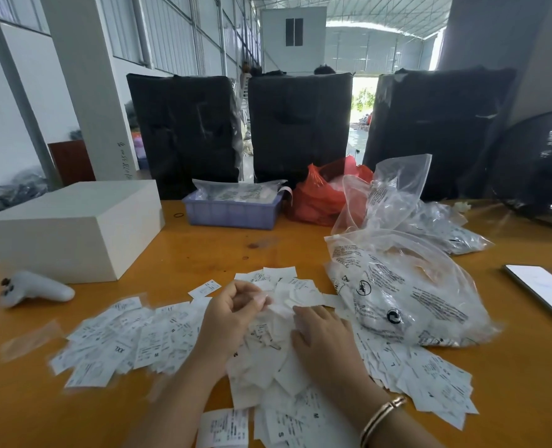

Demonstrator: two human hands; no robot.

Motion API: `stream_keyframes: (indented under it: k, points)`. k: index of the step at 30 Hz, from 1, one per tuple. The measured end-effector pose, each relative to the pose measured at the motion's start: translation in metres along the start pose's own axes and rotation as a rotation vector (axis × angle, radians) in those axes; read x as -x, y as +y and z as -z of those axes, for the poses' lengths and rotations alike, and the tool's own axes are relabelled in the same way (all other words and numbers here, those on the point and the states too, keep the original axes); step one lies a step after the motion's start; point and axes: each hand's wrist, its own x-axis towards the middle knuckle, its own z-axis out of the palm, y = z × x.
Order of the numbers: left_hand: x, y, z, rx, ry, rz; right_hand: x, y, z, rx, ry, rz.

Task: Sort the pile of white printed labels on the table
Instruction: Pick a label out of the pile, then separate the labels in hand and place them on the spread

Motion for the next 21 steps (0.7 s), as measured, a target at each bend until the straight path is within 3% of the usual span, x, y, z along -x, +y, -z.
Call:
stream_keyframes:
  k: [17, 21]
  points:
    - [0.000, -0.002, -0.003, 0.006, 0.041, 0.026, 0.002, -0.007, 0.009, -0.181, 0.267, 0.045]
    - [0.000, 0.000, -0.004, 0.050, 0.037, 0.036, 0.003, -0.012, 0.011, -0.384, 0.318, 0.023]
